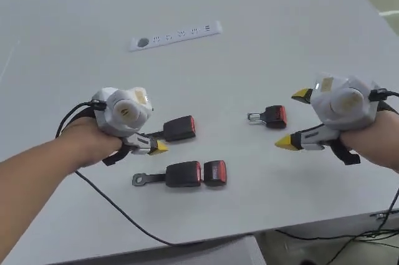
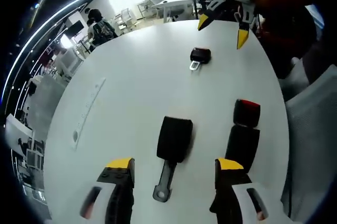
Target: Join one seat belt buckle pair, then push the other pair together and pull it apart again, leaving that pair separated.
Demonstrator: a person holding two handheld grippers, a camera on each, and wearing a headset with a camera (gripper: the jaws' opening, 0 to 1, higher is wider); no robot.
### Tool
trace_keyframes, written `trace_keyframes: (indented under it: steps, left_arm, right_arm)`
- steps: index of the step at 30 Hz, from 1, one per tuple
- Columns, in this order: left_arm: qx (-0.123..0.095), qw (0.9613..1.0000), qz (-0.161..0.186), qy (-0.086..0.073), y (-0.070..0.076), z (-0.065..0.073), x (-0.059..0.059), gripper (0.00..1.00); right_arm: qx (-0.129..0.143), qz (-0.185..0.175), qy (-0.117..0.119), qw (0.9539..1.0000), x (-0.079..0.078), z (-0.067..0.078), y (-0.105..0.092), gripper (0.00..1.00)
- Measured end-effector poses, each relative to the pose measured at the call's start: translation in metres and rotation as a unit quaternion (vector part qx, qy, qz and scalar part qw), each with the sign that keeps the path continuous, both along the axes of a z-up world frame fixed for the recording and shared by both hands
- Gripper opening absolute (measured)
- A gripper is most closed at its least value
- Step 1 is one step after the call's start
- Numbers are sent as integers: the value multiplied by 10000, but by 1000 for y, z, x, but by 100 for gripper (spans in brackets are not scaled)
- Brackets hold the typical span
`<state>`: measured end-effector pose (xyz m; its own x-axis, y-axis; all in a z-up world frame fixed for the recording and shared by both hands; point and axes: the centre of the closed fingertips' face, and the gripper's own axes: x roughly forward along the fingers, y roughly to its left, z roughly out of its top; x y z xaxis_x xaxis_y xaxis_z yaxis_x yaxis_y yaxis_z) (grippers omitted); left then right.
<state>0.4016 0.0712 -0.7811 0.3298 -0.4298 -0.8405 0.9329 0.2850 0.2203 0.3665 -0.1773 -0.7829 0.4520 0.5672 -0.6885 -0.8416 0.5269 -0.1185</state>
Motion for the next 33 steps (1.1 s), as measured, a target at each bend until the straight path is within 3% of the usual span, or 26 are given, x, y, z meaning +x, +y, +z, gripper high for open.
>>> trace_keyframes:
  steps: [2,5,7,9,10,11,12,15,18,20,25,28,33]
  left_arm:
    - [-163,9996,225,-47,9,2,-8,65]
    - [-309,9981,532,-1,29,-1,-27,70]
    - [-402,9971,648,-30,39,0,-34,73]
    - [-627,9931,994,-45,52,1,-41,77]
    - [-625,9908,1199,-86,63,3,-47,77]
    - [-531,9913,1195,-123,69,2,-52,78]
    - [-512,9910,1227,-122,73,1,-58,79]
    - [-850,9831,1622,-66,83,3,-75,85]
    - [-951,9794,1780,-110,94,4,-89,95]
    - [-1091,9744,1961,-141,102,8,-92,100]
    - [-1197,9697,2098,-363,120,19,-95,100]
    - [-1409,9674,2035,-543,116,27,-97,100]
    - [-1383,9667,2109,-444,114,19,-104,100]
  right_arm:
    - [383,-156,-16,9991,-3,9,8,73]
    - [301,-115,-154,9994,-9,16,10,80]
    - [306,-114,-180,9993,-12,18,10,84]
    - [303,-107,-182,9993,-19,22,10,85]
    - [289,-112,-171,9994,-23,23,9,87]
    - [263,-101,-176,9994,-26,23,8,88]
    - [238,-75,-188,9995,-30,23,8,88]
    - [218,-85,-214,9995,-38,25,5,91]
    - [230,-160,-169,9995,-45,26,1,92]
    - [268,-234,-162,9992,-49,27,-2,94]
    - [347,-424,-135,9984,-57,29,-9,100]
    - [321,-505,-92,9982,-62,26,-12,100]
    - [329,-645,-32,9974,-68,24,-13,100]
